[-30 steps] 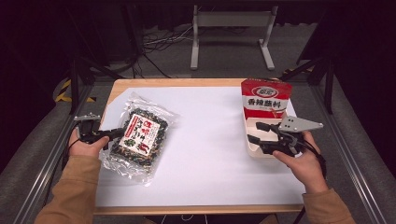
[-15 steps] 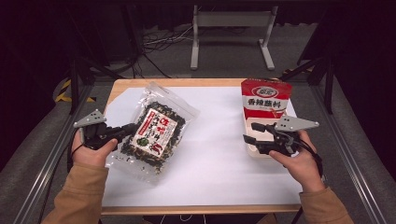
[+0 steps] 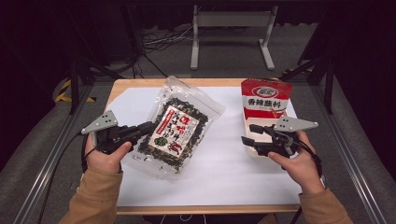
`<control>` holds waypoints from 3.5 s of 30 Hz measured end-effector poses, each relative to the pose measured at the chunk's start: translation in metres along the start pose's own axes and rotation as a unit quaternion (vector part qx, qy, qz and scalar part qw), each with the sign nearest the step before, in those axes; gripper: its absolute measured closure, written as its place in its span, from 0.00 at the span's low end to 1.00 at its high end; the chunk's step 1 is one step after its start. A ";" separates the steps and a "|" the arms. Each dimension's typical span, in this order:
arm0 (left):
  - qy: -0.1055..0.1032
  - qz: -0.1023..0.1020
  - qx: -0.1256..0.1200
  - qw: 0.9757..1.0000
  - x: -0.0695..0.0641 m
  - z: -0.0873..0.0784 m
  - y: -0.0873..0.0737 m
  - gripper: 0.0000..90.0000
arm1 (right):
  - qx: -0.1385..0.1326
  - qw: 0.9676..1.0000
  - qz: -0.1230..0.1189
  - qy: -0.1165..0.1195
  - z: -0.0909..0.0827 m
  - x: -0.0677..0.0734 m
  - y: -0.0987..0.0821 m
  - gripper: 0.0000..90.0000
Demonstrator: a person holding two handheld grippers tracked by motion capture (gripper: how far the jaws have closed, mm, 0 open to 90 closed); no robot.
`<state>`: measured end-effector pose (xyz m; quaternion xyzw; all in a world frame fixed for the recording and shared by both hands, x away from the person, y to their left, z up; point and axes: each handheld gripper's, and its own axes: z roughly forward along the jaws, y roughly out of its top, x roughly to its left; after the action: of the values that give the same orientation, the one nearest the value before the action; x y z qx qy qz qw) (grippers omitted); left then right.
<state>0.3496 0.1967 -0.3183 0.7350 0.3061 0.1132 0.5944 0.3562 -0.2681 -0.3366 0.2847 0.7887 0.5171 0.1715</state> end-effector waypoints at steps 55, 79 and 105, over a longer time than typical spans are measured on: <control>-0.100 0.041 -0.061 0.992 -0.031 0.041 -0.010 0.95 | -0.037 0.985 0.087 0.144 0.039 0.016 0.019 0.63; -0.072 0.032 -0.048 0.996 -0.023 0.037 -0.010 0.65 | -0.021 0.984 0.026 0.177 -0.008 0.011 0.048 0.84; 0.008 0.037 0.005 0.999 -0.002 0.024 -0.027 0.52 | 0.027 0.998 -0.031 0.056 -0.082 -0.013 0.093 0.84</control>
<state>0.3524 0.1796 -0.3496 0.7479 0.2841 0.1396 0.5834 0.3455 -0.3070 -0.2185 0.2351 0.8194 0.5049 0.1357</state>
